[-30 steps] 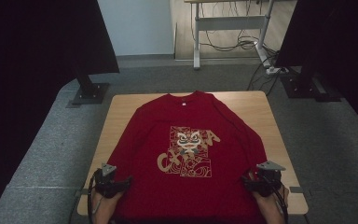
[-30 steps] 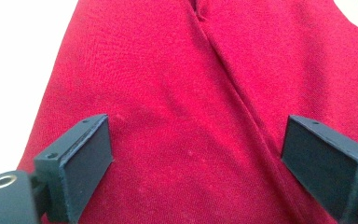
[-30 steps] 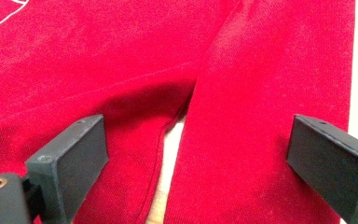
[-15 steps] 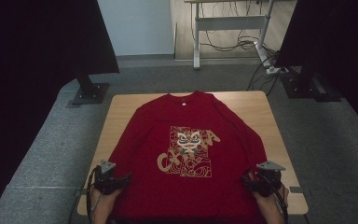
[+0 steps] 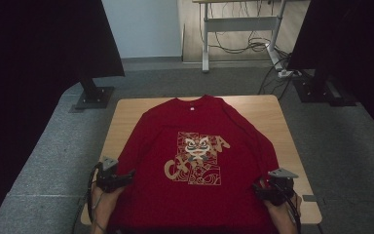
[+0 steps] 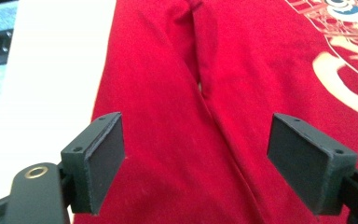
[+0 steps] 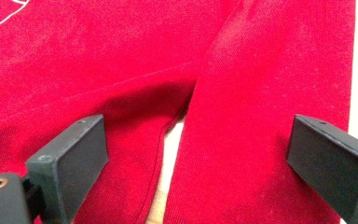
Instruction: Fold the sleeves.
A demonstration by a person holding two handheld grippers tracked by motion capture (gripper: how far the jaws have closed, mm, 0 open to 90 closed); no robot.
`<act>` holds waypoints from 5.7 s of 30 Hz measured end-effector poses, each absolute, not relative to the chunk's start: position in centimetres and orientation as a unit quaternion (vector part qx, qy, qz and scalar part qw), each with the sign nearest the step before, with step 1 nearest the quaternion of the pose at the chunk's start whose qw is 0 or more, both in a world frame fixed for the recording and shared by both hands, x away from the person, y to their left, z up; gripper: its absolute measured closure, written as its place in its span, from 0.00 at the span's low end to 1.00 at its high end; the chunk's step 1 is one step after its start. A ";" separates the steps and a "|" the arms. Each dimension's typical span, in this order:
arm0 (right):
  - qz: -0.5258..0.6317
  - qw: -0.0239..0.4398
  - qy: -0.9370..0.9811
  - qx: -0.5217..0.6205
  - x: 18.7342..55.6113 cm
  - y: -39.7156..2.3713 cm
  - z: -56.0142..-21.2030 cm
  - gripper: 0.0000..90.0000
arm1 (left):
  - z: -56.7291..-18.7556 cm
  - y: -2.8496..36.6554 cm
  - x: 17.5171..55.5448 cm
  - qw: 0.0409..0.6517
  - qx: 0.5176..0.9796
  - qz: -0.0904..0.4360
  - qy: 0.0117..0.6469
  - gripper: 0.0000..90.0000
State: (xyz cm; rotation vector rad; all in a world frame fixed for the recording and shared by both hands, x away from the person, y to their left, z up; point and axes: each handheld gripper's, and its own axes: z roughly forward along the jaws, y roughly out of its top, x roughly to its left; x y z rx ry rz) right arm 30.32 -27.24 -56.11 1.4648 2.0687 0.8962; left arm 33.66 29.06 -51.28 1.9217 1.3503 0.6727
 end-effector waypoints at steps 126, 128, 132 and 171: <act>0.325 0.223 0.753 0.526 30.3 -27.2 -56.1 0.05 | -53.4 27.3 37.9 0.320 0.745 0.257 0.526 0.70; 0.325 0.223 0.753 0.526 30.3 -27.2 -56.1 0.05 | -53.9 27.4 38.1 0.305 0.746 0.262 0.531 0.71; 0.325 0.223 0.753 0.526 30.3 -27.2 -56.1 0.05 | -54.5 27.7 38.2 0.301 0.742 0.265 0.538 0.84; 0.326 0.222 0.755 0.524 30.3 -27.2 -56.1 0.05 | -44.3 17.6 36.6 0.467 0.753 0.263 0.383 0.98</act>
